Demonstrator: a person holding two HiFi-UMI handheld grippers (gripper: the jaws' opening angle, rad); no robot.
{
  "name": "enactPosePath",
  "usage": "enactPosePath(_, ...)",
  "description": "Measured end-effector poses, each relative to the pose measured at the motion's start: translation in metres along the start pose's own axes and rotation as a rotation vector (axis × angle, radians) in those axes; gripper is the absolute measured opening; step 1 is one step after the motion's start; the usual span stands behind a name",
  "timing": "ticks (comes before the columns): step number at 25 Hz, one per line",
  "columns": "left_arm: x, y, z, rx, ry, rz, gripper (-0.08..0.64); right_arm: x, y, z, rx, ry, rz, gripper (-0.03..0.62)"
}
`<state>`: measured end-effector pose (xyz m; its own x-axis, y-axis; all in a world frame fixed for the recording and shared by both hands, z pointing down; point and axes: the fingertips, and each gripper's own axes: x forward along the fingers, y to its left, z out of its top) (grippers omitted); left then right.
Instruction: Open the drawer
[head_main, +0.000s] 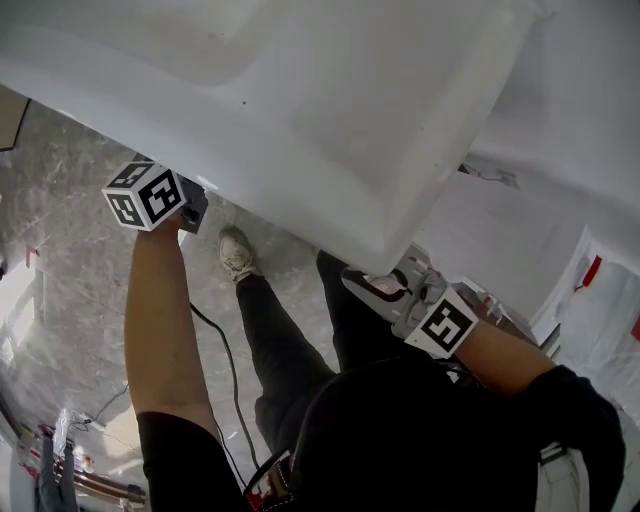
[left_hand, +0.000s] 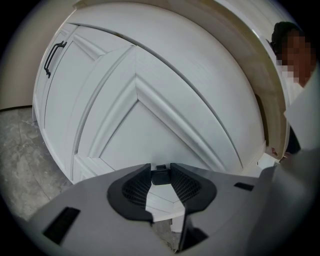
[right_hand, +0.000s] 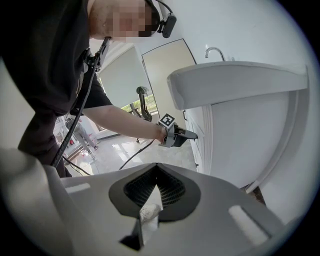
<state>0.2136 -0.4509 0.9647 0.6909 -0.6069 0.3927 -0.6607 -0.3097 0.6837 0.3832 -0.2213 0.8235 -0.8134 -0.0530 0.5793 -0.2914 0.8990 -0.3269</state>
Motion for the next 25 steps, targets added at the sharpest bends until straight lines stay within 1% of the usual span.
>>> enactPosePath(6, -0.001, -0.001, 0.000, -0.010, 0.004, 0.002, 0.121, -0.001, -0.004, 0.004, 0.013, -0.013, -0.017, -0.003)
enactPosePath(11, -0.026, 0.002, -0.013, -0.007, 0.014, -0.012, 0.121, 0.000, -0.002, 0.003, -0.002, -0.002, -0.006, -0.003)
enactPosePath(13, -0.034, 0.003, -0.017, -0.009, 0.016, -0.013, 0.121, 0.002, -0.001, 0.004, 0.034, -0.015, -0.024, -0.003)
enactPosePath(14, -0.037, 0.003, -0.020, -0.011, 0.016, -0.012, 0.121, 0.003, 0.000, 0.005, 0.037, -0.018, -0.027, -0.003)
enactPosePath(17, -0.046, 0.005, -0.025, -0.017, 0.018, 0.000, 0.121, 0.005, 0.005, 0.007, 0.002, -0.010, -0.013, -0.003)
enactPosePath(21, -0.055, 0.005, -0.033, -0.020, 0.027, 0.009, 0.121, 0.005, 0.008, 0.010, 0.021, -0.021, -0.023, -0.003)
enactPosePath(25, -0.066, 0.007, -0.038, -0.022, 0.022, 0.014, 0.121, 0.008, 0.012, 0.010, 0.017, -0.022, -0.022, -0.003)
